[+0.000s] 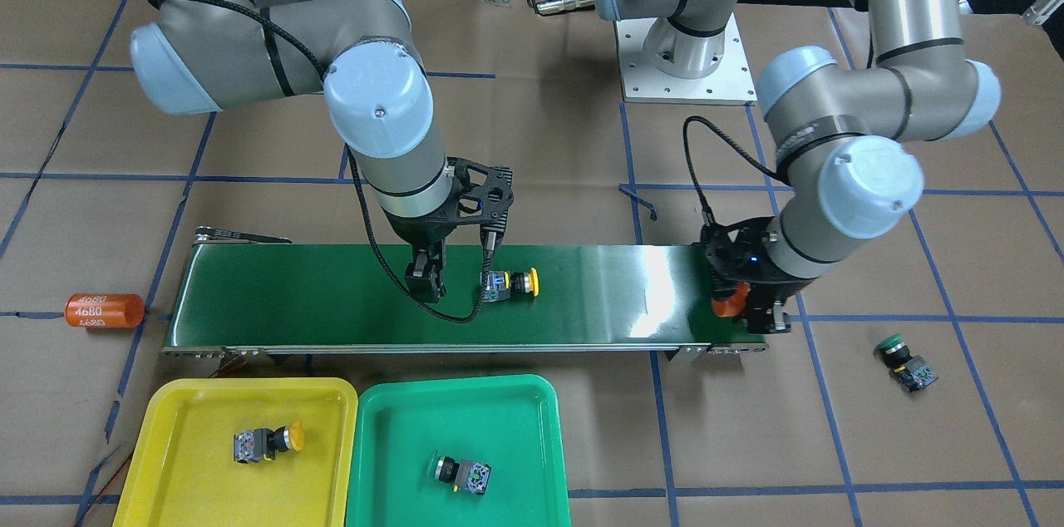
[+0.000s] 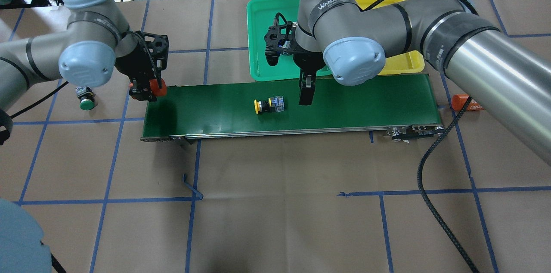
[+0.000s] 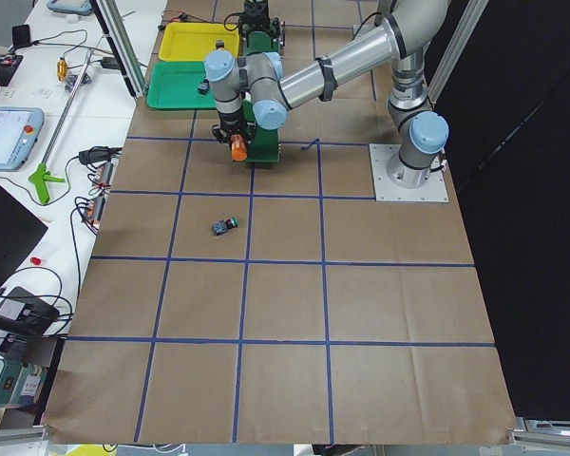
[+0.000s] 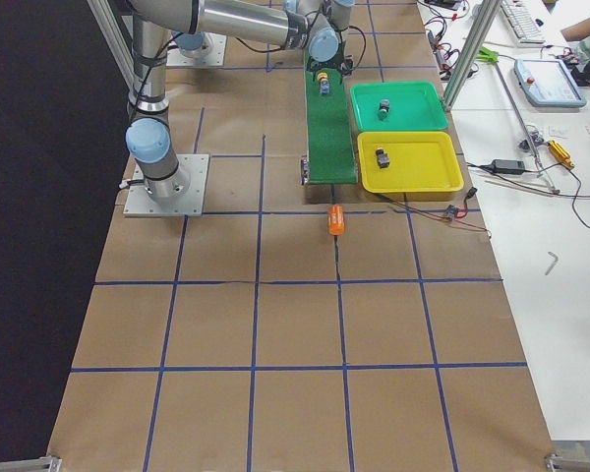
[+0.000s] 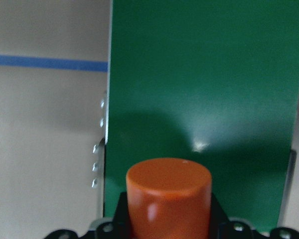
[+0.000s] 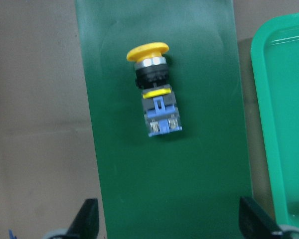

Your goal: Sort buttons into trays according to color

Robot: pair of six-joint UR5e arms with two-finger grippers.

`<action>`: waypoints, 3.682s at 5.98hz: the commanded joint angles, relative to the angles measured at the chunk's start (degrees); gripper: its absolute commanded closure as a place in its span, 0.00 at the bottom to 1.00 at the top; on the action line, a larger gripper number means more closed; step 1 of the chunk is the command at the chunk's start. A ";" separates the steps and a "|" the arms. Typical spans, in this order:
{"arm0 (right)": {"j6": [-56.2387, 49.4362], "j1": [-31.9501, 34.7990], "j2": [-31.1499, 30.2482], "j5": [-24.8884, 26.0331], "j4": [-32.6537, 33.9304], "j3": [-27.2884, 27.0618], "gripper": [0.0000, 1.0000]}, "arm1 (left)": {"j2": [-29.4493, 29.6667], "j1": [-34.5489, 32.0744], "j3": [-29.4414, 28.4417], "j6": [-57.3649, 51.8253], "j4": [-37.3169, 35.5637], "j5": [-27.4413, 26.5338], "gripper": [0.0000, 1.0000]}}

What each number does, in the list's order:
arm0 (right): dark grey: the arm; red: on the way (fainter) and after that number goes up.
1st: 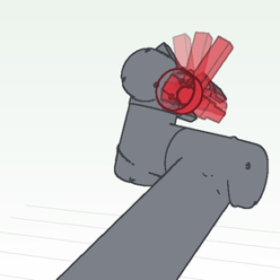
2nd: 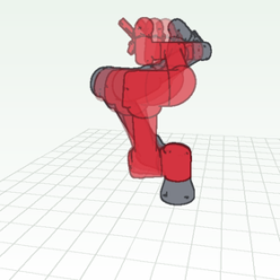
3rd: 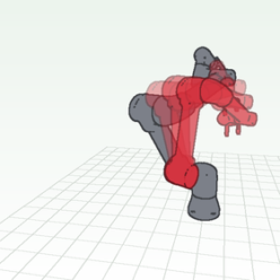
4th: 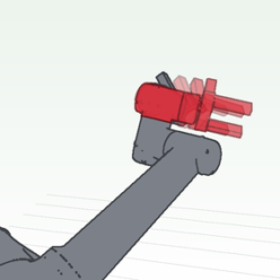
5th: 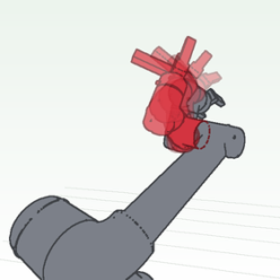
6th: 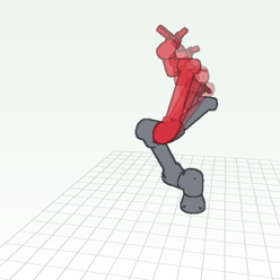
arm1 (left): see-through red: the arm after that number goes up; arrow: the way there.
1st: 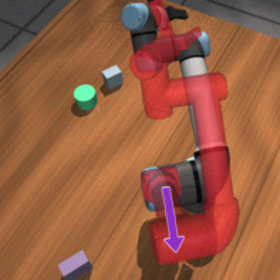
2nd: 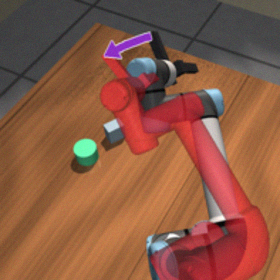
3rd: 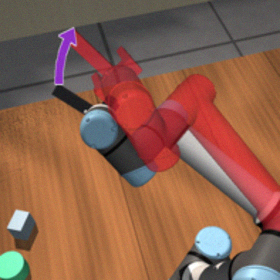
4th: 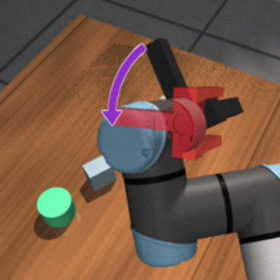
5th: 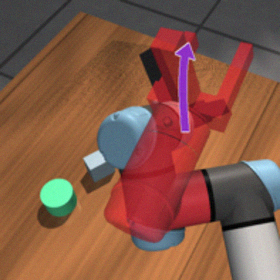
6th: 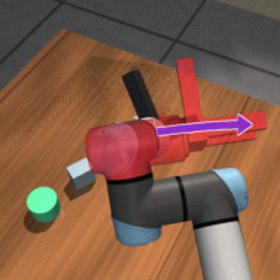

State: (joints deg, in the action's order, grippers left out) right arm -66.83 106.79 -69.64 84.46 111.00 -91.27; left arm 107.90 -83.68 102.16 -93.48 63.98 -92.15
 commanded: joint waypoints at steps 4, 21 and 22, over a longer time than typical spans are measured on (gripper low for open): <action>-5.40 1.05 2.67 0.52 10.81 -7.22 0.00 | -1.73 -0.80 4.10 0.14 -2.11 -0.40 0.01; -33.73 -18.28 23.24 8.78 22.60 15.69 0.01 | 16.47 21.28 -11.37 -50.94 -9.41 -7.60 1.00; -33.63 -18.37 21.06 8.96 21.38 15.51 0.00 | 14.46 20.06 -11.28 -48.75 -7.58 -7.78 1.00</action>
State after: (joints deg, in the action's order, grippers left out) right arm -100.69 88.50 -47.24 93.23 133.18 -75.75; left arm 123.88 -62.70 90.84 -144.12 55.07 -99.76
